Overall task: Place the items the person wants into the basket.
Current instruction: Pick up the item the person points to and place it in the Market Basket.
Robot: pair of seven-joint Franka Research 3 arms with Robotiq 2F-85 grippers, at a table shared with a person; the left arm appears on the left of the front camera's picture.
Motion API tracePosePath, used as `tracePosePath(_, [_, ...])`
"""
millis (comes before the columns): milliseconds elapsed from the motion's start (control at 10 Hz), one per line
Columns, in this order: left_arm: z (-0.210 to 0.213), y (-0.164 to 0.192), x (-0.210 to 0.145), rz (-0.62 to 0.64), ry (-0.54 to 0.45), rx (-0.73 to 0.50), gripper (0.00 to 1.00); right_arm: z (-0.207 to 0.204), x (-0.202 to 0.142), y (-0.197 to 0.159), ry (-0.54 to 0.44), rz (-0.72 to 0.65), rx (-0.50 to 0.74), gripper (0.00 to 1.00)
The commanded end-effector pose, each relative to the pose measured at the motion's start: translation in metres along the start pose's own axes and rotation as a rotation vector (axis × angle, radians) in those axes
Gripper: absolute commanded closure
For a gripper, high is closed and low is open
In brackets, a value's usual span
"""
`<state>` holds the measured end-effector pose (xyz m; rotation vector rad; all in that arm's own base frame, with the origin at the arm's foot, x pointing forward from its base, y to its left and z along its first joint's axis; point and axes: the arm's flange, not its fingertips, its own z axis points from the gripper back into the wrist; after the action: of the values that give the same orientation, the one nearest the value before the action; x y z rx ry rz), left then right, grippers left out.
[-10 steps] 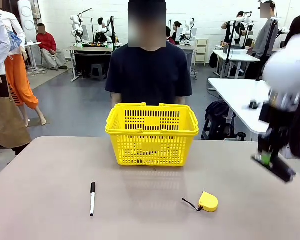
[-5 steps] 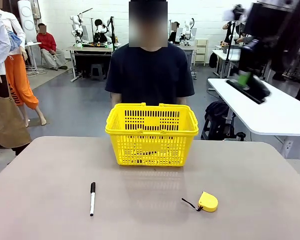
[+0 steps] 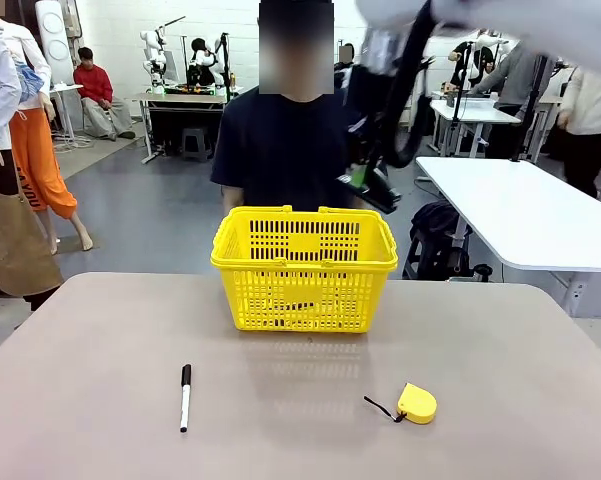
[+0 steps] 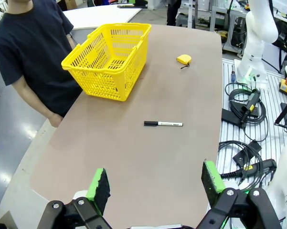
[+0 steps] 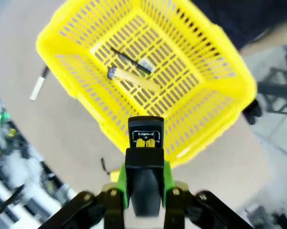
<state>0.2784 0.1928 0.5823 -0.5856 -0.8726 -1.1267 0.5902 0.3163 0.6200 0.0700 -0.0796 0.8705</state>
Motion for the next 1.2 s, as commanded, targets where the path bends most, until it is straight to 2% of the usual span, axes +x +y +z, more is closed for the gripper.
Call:
tracePosePath(0, [0.002,0.000,-0.001,-0.023,-0.016,-0.001,0.00,0.002,0.065,-0.023,0.093,0.007,0.016,0.81])
tracePosePath(300, [0.002,0.000,-0.001,-0.023,-0.016,-0.001,0.00,-0.046,0.089,-0.031,0.168,0.074,0.092,0.81])
tracePosePath(600, [0.002,0.000,-0.001,-0.023,-0.016,-0.001,0.00,-0.092,0.090,-0.026,0.217,0.149,0.132,0.81])
tracePosePath(1100, [0.002,0.000,-0.001,-0.023,-0.016,-0.001,0.00,-0.116,0.090,-0.015,0.096,0.229,0.114,0.81])
